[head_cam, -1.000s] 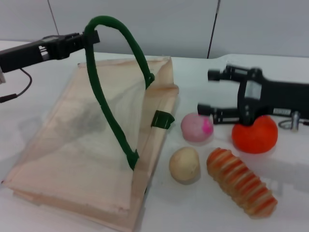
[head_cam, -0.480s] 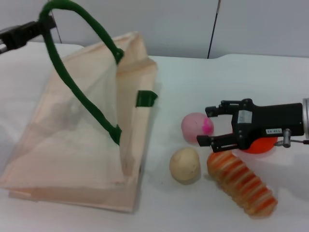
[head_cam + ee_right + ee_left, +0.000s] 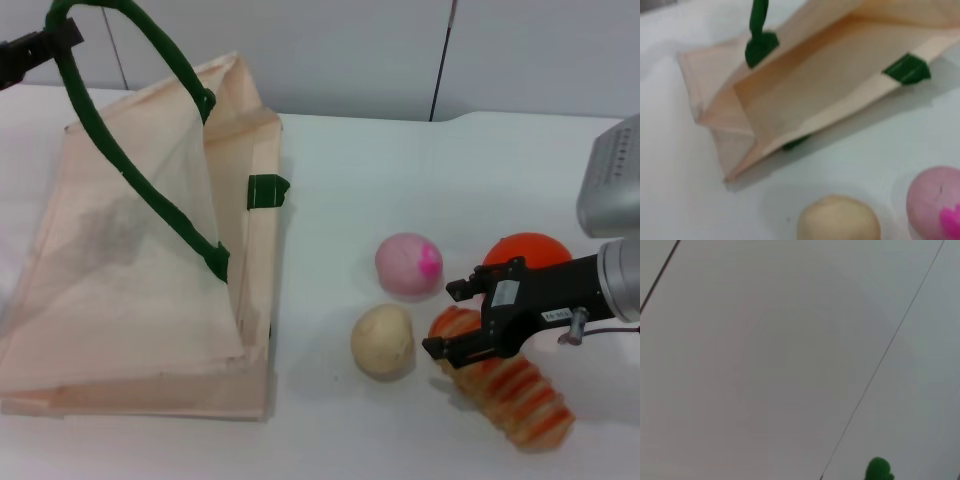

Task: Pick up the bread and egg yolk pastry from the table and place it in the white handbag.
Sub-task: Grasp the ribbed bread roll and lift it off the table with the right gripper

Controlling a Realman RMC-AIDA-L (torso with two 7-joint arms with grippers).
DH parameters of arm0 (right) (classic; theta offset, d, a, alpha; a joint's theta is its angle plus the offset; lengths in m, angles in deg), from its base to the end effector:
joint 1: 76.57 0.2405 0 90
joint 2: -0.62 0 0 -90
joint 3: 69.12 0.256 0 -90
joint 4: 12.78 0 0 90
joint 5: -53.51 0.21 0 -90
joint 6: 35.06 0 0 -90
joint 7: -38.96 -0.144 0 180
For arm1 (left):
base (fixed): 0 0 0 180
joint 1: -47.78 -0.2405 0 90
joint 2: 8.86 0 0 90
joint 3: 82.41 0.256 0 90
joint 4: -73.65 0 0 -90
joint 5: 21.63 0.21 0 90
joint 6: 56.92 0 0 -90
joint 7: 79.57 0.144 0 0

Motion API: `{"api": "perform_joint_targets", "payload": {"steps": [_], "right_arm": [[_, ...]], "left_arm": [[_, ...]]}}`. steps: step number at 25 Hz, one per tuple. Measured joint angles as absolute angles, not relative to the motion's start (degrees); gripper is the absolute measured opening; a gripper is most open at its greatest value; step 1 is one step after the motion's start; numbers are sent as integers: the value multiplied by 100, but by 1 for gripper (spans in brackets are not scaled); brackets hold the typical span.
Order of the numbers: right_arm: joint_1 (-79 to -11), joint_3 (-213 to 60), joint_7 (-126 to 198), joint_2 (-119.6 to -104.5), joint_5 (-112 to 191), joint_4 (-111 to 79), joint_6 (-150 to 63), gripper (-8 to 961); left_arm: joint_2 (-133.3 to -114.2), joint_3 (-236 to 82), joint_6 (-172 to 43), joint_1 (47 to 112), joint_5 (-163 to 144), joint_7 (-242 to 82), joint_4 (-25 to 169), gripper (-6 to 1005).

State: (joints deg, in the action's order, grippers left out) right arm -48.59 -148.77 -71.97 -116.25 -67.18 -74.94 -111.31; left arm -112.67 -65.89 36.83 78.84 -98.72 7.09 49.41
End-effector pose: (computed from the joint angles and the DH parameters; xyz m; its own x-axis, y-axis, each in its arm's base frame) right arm 0.2127 0.3409 -0.0316 0.9283 -0.3711 -0.0234 -0.3694 -0.9131 -0.1726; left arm -0.3013 0.3558 0.1433 0.3684 0.3341 0.8676 0.7690 -0.6340 -0.0824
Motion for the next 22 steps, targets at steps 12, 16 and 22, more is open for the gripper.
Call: {"api": "perform_joint_targets", "payload": {"steps": [12,16,22], "right_arm": [[-5139,-15403,-8523,-11614,-7953,-8251,-11140,870],[-5105,-15596,-8754,-11608,-8154,-8210,-11149,866],[-5065,-15868,-9059,-11605,-8410,-8207,-11158,860]], "left_arm": [[-11265,-6589,3647,7854,-9879,707,4959,119],[-11266,-6589,3614,7854,-9880,700,4960,119],[-11266,-6589,3605,7874,-9873,700,4971,119]]}}
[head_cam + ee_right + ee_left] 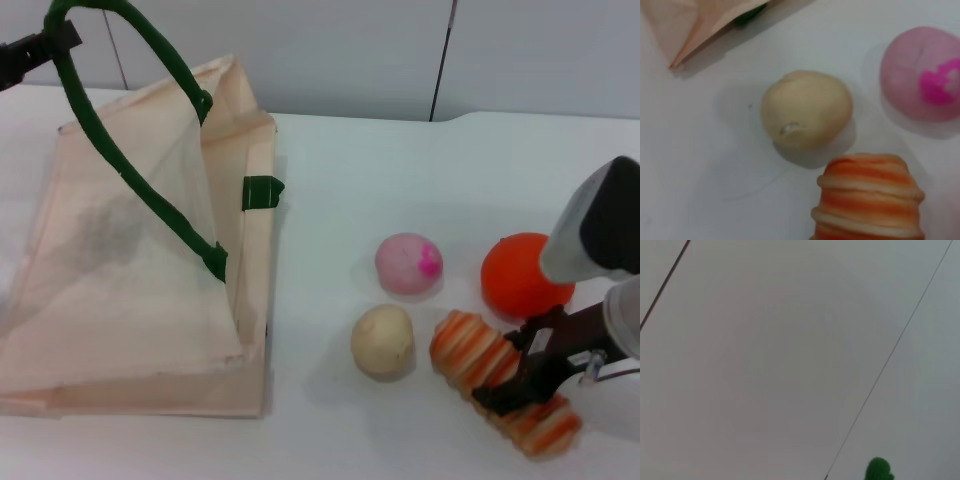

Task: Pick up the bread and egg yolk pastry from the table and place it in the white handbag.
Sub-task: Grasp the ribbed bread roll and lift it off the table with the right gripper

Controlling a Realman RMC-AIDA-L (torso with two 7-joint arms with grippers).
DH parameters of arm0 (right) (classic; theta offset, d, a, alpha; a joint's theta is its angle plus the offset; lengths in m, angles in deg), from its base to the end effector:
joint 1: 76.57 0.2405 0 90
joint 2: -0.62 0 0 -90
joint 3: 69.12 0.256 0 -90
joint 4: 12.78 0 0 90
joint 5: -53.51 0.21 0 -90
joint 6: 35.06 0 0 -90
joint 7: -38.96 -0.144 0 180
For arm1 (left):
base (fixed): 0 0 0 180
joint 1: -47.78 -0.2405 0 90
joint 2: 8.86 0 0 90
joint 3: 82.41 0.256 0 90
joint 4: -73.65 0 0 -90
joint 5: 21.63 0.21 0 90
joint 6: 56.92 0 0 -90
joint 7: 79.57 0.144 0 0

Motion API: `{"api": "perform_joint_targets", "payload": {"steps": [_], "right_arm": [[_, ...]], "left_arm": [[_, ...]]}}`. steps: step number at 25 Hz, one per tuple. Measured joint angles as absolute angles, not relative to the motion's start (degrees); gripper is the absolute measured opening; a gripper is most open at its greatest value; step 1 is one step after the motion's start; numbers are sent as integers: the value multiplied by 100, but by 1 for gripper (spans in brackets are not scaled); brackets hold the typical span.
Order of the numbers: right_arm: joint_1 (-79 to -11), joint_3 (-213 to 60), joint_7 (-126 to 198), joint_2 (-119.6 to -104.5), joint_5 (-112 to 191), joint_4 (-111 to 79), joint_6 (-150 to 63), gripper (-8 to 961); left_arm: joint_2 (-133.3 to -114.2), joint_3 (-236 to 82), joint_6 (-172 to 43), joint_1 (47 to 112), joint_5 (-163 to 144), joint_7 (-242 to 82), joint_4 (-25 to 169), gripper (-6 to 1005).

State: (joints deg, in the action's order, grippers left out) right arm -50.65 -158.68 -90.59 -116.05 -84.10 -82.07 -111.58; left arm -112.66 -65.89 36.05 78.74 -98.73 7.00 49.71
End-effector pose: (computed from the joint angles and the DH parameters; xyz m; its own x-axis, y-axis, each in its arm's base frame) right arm 0.2313 0.3259 -0.0395 0.8363 -0.4890 0.2480 -0.4179 -0.8613 -0.2891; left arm -0.3035 0.3563 0.1427 0.3621 0.3380 0.8687 0.7789 -0.6217 -0.0828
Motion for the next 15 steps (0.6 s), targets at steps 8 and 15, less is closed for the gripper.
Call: {"api": "perform_joint_targets", "payload": {"steps": [8,15], "right_arm": [[-5035,-16169,-9168,-11601,-8459,-8262,-11179,853],[-5038,-16144,-9159,-11600,-8440,-8344,-11269,742]], "left_arm": [[-11266,-6589,3606,7854,-9873,702,4976,120],[-11266,-6589,3606,7854,-9853,703,4975,120]]}}
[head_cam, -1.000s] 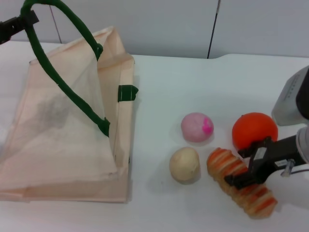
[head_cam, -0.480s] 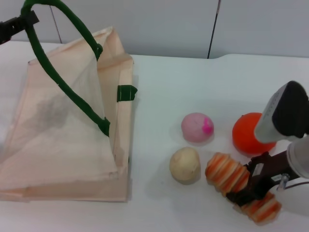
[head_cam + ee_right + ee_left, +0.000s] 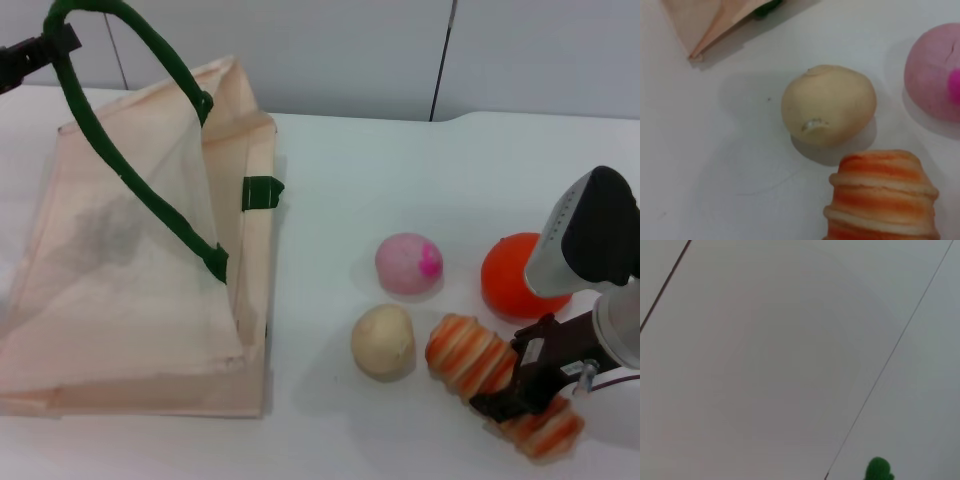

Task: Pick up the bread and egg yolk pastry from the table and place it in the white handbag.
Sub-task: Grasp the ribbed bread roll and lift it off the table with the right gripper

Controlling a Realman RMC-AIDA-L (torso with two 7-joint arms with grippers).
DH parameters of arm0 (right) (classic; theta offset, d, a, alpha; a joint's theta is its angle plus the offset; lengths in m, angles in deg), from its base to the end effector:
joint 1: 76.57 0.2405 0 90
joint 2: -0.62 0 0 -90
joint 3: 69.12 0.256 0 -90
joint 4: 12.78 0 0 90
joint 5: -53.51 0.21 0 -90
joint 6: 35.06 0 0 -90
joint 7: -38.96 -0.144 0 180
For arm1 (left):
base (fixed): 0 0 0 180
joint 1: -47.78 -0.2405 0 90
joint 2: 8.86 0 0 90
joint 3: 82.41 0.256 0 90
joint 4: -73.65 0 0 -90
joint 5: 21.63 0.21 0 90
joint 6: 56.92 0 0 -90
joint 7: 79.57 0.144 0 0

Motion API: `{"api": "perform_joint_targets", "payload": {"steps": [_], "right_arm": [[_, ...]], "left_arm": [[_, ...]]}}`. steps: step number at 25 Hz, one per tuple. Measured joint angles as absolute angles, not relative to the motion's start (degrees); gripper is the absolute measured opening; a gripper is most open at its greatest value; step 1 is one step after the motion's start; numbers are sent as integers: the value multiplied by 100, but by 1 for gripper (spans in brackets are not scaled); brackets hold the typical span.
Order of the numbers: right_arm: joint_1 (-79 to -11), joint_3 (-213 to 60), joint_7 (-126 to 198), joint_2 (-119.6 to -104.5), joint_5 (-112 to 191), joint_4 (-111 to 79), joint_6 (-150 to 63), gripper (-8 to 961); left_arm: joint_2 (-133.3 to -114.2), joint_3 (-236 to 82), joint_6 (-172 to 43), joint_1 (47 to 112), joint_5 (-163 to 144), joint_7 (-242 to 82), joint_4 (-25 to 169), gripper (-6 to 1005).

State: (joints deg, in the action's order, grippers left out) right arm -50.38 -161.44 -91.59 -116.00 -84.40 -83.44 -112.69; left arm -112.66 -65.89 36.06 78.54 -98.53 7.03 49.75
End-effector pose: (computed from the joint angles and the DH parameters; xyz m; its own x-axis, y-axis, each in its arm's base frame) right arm 0.2241 0.3205 -0.0453 0.8424 -0.4575 0.2845 -0.3901 -0.8822 -0.2635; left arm -0.3050 0.3551 0.1421 0.3625 0.3419 0.8670 0.7811 -0.6189 -0.0825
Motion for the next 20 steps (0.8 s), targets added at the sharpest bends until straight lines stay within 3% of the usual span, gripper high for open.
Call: {"api": "perform_joint_targets", "payload": {"steps": [20], "right_arm": [[-5073,-15689,-8965,-11600,-8370,-8584,-11402,570]], "left_arm": [[-11266,-6536,3627,7855,-9817,691,4974,119]]}}
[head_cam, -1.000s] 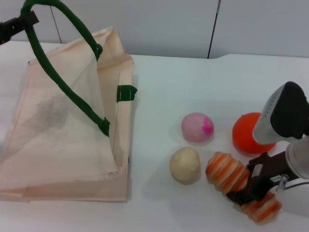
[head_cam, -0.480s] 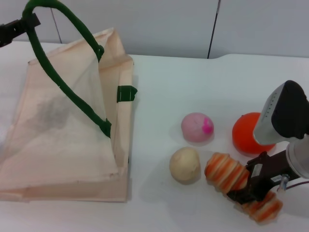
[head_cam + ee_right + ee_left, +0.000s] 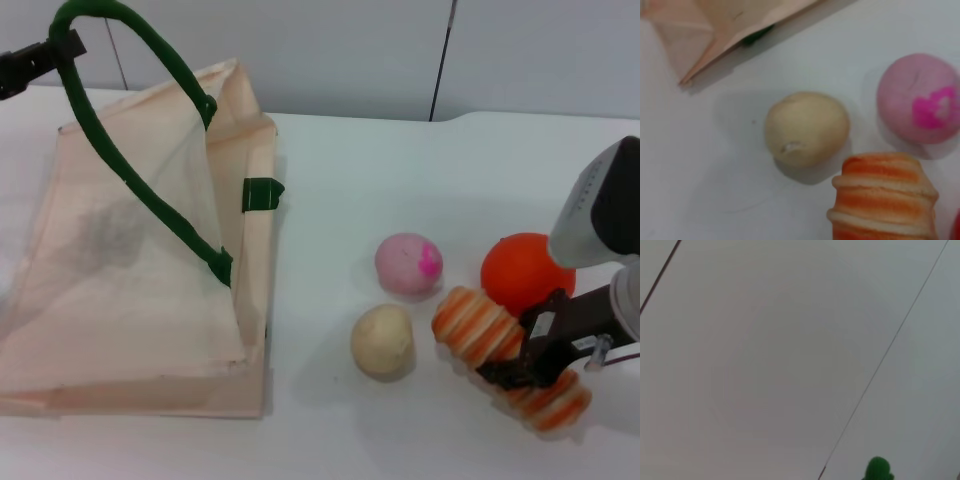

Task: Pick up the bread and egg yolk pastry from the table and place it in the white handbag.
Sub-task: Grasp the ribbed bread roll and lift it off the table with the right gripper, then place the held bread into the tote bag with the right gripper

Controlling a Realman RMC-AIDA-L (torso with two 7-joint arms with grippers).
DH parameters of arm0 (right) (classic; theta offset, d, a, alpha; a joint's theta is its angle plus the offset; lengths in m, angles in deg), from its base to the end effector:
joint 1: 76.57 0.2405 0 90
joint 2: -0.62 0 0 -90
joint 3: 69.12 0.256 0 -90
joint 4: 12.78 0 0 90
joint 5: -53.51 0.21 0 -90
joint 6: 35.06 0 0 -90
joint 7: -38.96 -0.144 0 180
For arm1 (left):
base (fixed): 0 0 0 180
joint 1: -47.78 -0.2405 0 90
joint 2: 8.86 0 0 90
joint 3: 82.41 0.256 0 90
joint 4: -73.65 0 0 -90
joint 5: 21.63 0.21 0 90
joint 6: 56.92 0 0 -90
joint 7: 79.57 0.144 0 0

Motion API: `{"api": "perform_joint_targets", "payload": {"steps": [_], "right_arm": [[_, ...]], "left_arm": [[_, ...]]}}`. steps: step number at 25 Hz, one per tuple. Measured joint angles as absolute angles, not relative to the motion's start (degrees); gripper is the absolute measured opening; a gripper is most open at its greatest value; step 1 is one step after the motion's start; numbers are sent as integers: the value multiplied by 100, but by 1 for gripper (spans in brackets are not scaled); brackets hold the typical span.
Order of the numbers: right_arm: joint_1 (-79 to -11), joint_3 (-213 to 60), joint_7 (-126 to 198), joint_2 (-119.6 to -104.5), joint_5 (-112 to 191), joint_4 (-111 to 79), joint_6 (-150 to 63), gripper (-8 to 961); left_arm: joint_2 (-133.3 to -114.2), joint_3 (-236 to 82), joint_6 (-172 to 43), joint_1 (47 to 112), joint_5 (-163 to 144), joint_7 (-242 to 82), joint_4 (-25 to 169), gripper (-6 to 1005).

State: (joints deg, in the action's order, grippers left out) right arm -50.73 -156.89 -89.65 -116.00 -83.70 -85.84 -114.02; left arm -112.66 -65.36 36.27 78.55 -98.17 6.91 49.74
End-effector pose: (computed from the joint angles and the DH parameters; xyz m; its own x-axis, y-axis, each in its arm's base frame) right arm 0.2185 0.3287 -0.0286 0.8608 -0.4550 0.2279 -0.3869 -0.8761 -0.2875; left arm -0.3046 0.3544 0.1399 0.3688 0.3537 0.8596 0.7785 -0.6229 -0.0777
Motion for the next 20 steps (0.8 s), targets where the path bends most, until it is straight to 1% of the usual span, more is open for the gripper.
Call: {"api": "perform_joint_targets", "payload": {"steps": [11,14,20], "right_arm": [[-5113,-14716,-7923,-11593,-7537,-8626,-11964,476],[-5093,-14379,-7549,-11592,-7128,-8644,-12144,463],[-4807,-14125,-7040,-11584,-6208,-8652,-12163,438]], "left_arm": [[-11266,-6504,3670,7876,-9791,684,4982,119],[-11266,-6450,3684,7924,-9738,674,4987,120],[-11316,-6396,3846,8091,-9655,668,4992,120]]}}
